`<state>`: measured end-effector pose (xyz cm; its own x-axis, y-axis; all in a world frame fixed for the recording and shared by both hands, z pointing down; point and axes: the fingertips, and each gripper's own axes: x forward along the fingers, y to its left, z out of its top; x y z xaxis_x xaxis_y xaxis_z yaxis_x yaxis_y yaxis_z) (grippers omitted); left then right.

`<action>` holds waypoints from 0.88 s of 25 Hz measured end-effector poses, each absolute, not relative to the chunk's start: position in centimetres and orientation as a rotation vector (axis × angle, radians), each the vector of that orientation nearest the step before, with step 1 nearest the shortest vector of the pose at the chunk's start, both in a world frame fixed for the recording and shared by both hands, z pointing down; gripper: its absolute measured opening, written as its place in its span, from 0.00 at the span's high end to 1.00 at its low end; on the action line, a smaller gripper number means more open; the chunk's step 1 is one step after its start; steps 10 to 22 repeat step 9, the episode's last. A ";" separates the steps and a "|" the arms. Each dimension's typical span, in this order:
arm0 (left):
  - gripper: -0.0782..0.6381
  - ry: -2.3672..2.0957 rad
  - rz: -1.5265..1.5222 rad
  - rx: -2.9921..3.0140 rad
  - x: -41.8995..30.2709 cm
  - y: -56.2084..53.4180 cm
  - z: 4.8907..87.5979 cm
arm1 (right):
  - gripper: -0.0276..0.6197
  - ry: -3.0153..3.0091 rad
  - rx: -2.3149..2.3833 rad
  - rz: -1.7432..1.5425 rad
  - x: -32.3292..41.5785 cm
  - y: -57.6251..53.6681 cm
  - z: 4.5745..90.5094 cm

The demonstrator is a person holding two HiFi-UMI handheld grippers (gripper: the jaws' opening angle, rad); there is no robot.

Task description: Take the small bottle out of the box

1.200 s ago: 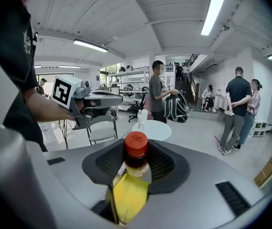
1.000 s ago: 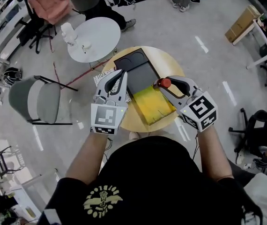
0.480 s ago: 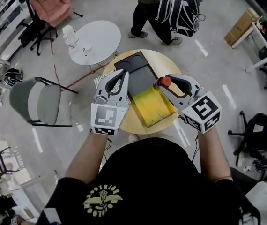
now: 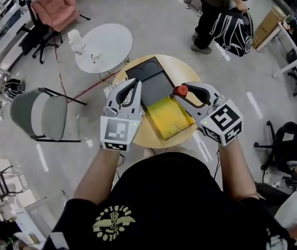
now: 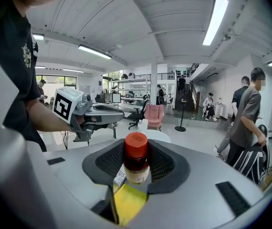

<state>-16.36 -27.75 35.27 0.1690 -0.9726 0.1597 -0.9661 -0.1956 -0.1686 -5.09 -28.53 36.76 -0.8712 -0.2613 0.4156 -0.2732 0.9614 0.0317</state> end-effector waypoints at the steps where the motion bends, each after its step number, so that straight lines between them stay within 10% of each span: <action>1: 0.87 1.977 -0.361 -2.383 -16.3 -27.7 35.3 | 0.72 -2.684 0.384 0.042 -5.0 -28.5 36.8; 22: 0.87 1.987 -0.361 -2.391 -16.7 -27.6 36.4 | 0.72 -2.671 0.384 0.057 -5.2 -28.3 37.9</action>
